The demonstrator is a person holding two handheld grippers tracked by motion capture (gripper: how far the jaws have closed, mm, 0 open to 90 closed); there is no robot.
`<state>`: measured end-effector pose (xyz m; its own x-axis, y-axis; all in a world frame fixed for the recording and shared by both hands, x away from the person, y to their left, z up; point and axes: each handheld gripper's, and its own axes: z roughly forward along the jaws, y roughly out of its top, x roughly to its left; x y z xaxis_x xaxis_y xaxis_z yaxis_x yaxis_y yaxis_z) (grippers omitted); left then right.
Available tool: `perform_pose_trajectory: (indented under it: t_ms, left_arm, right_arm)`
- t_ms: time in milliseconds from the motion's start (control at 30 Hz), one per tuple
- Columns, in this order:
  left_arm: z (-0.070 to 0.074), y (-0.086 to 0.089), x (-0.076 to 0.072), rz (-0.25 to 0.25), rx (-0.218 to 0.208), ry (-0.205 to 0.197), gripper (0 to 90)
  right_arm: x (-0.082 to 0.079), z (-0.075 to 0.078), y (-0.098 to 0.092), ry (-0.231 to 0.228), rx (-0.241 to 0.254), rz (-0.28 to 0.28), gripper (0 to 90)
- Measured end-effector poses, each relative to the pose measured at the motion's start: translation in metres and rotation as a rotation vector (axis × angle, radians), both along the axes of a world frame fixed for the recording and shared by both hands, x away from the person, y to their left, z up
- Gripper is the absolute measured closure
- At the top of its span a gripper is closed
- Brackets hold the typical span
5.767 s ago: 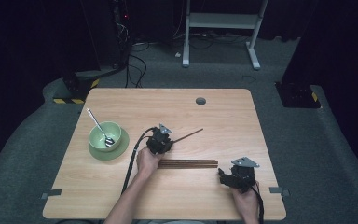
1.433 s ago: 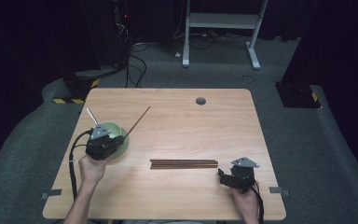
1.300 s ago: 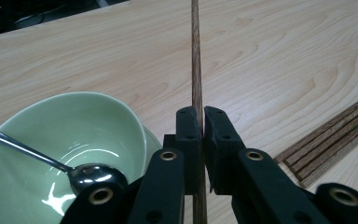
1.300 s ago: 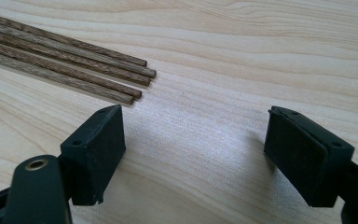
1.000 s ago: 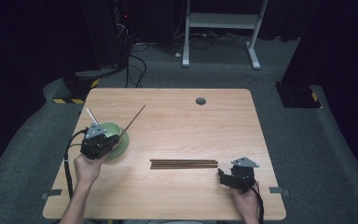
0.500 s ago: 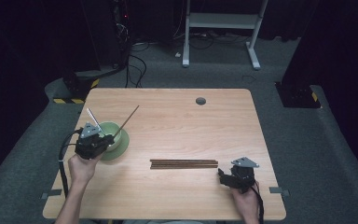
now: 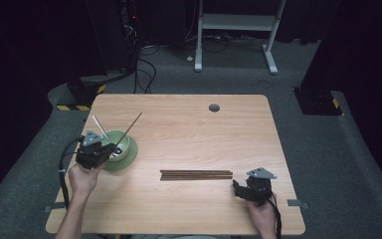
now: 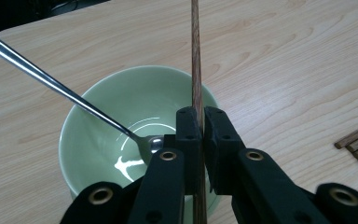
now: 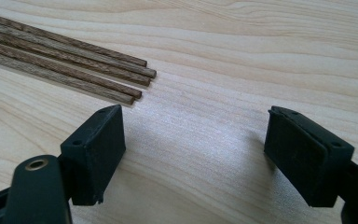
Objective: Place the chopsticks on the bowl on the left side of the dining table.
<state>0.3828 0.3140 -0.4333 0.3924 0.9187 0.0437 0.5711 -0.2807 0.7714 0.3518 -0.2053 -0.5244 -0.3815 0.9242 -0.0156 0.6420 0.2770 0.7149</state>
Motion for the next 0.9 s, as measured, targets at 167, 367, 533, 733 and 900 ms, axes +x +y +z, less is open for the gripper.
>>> perform_pose_trajectory:
  t_ms: [167,367,533,733,900]
  left_arm:
    - [-0.004,0.005,0.001,0.012,0.005,0.008,84.4]
    - [-0.009,0.010,0.003,0.028,0.000,0.019,84.4]
    - [-0.010,0.016,0.006,0.043,-0.001,0.028,84.4]
    - [-0.013,0.022,0.008,0.058,-0.003,0.034,84.4]
    - [-0.015,0.028,0.009,0.074,0.000,0.042,84.4]
  right_arm:
    - [0.000,0.000,0.000,0.000,0.000,-0.001,20.0]
    - [0.000,0.000,0.000,0.000,0.000,0.000,20.0]
    - [0.000,0.000,0.000,0.000,0.000,-0.001,20.1]
    - [0.000,0.000,0.000,-0.002,-0.002,0.002,20.1]
    - [0.000,0.000,0.000,-0.001,0.000,-0.001,20.1]
